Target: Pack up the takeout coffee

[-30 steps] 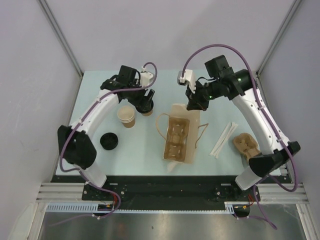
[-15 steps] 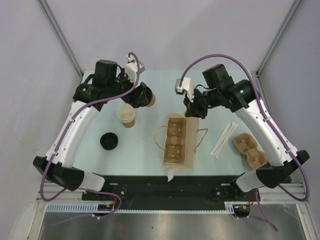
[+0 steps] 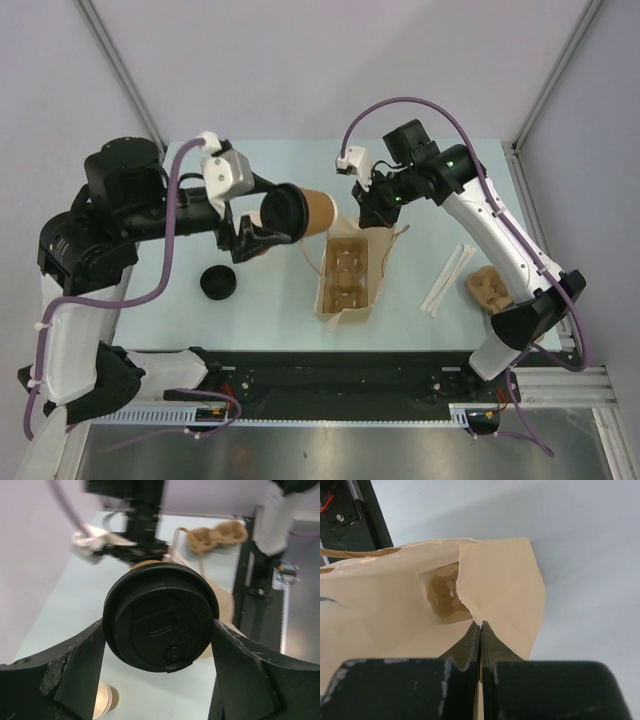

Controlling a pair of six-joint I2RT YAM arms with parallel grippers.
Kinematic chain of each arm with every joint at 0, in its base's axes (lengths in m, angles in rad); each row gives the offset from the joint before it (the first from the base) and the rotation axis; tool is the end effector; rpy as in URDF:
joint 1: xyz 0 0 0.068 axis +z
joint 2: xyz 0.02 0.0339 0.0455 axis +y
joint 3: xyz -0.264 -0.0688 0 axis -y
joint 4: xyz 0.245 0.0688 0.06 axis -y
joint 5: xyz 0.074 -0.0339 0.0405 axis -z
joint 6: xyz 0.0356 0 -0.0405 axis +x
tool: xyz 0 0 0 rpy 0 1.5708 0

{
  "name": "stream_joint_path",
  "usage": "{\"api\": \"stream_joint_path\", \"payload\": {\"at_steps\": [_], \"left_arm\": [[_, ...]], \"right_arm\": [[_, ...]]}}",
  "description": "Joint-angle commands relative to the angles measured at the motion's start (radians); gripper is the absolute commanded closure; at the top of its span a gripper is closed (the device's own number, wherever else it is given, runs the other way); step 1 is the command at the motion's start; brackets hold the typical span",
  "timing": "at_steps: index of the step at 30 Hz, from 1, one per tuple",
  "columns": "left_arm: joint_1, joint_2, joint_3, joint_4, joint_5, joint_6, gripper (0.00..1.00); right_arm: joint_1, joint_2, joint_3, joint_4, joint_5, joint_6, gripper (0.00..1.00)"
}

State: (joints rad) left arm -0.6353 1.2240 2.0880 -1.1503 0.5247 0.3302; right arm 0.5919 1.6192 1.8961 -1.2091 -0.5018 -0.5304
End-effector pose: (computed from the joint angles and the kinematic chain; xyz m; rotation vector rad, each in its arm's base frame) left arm 0.1056 -0.1000 0.5575 1.1804 1.4567 -0.6968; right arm 0.2517 0.1898 0.4174 -1.4768 1.9601 0.6513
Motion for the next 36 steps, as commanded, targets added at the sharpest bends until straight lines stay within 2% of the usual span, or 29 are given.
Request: {"api": "stream_joint_path", "payload": {"at_steps": [1, 5, 6, 11, 14, 18, 27, 32, 36], "left_arm": [[-0.15, 0.057, 0.038, -0.071, -0.041, 0.056, 0.71], [-0.317, 0.115, 0.023, -0.103, -0.138, 0.121, 0.73], [-0.337, 0.139, 0.011, -0.089, -0.206, 0.119, 0.73], [-0.401, 0.219, -0.048, -0.065, -0.316, 0.122, 0.75], [-0.418, 0.21, -0.182, 0.013, -0.405, 0.13, 0.77], [-0.422, 0.152, -0.383, 0.116, -0.466, 0.147, 0.8], [-0.461, -0.039, -0.747, 0.342, -0.572, 0.205, 0.8], [-0.463, -0.115, -0.833, 0.425, -0.551, 0.207, 0.8], [-0.461, -0.158, -0.859, 0.44, -0.505, 0.147, 0.8]], "right_arm": [[-0.007, 0.03, 0.081, -0.023, -0.014, 0.056, 1.0], [-0.001, 0.03, 0.089, -0.023, -0.015, 0.067, 1.0], [0.0, 0.024, 0.087, -0.021, -0.017, 0.07, 1.0], [0.02, -0.016, 0.072, -0.004, 0.0, 0.095, 1.0], [0.031, -0.047, 0.058, 0.003, 0.011, 0.105, 1.0], [0.04, -0.091, 0.026, 0.022, 0.012, 0.124, 1.0], [0.048, -0.199, -0.106, 0.149, -0.026, 0.217, 1.0], [0.059, -0.243, -0.176, 0.232, -0.011, 0.257, 1.0], [0.059, -0.288, -0.247, 0.264, 0.0, 0.273, 1.0]]}}
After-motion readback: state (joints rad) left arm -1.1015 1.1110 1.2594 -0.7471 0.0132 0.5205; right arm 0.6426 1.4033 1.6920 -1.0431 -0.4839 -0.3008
